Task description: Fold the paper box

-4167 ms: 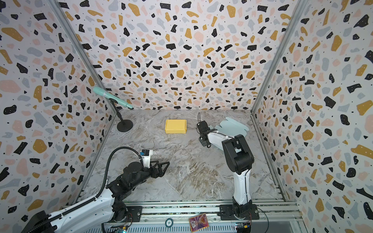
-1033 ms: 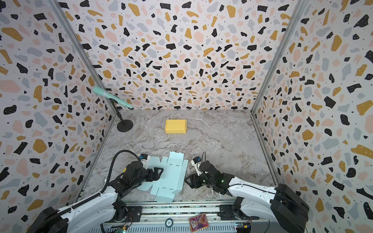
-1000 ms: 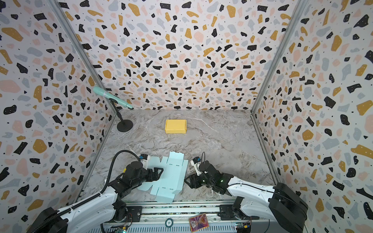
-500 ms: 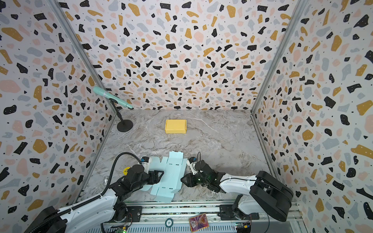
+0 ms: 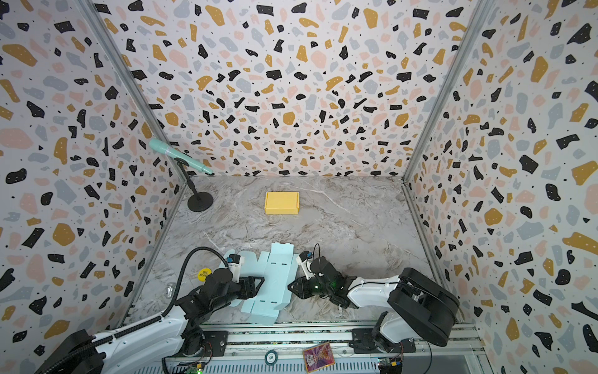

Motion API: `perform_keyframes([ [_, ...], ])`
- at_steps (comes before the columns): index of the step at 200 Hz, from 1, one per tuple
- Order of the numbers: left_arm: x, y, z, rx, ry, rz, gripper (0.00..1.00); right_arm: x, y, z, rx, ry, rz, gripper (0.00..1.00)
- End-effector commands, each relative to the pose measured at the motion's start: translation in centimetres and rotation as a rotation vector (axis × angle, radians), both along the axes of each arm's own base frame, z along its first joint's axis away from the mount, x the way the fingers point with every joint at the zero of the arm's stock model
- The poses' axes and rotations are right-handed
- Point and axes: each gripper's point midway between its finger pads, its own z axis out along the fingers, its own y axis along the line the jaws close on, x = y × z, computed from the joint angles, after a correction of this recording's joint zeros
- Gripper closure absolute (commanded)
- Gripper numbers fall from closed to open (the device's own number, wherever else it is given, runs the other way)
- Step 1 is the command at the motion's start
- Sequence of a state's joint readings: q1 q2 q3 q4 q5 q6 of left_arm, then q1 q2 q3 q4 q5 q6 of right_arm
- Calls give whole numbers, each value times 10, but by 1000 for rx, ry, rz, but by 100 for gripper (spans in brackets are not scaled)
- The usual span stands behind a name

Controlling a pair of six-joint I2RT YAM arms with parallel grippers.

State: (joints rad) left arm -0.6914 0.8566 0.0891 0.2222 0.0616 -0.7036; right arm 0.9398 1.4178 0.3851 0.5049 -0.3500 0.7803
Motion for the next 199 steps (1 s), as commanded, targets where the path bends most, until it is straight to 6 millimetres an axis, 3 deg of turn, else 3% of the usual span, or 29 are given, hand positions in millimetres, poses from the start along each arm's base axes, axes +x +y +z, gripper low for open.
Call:
perform_keyframes([
  [1, 0, 0, 2, -15, -16, 10, 23, 8, 11, 15, 47, -15, -11, 76],
  [52, -1, 0, 5, -19, -29, 7, 24, 15, 0, 10, 13, -17, -67, 87],
  [94, 2, -2, 25, -40, -90, -5, 24, 28, -21, 13, -30, -41, -112, 95],
  [120, 5, -1, 23, -15, -92, -6, 25, 39, -45, 13, -130, -79, -130, 95],
  [154, 5, -5, 13, -3, -64, -19, 26, 51, -91, 4, -273, -93, -161, 95],
  [175, 7, -9, 13, -22, -70, -25, 26, 56, -114, -2, -254, -55, -188, 93],
  [199, 6, -6, 6, -6, -61, -16, 27, 63, -126, -7, -207, -19, -200, 91],
])
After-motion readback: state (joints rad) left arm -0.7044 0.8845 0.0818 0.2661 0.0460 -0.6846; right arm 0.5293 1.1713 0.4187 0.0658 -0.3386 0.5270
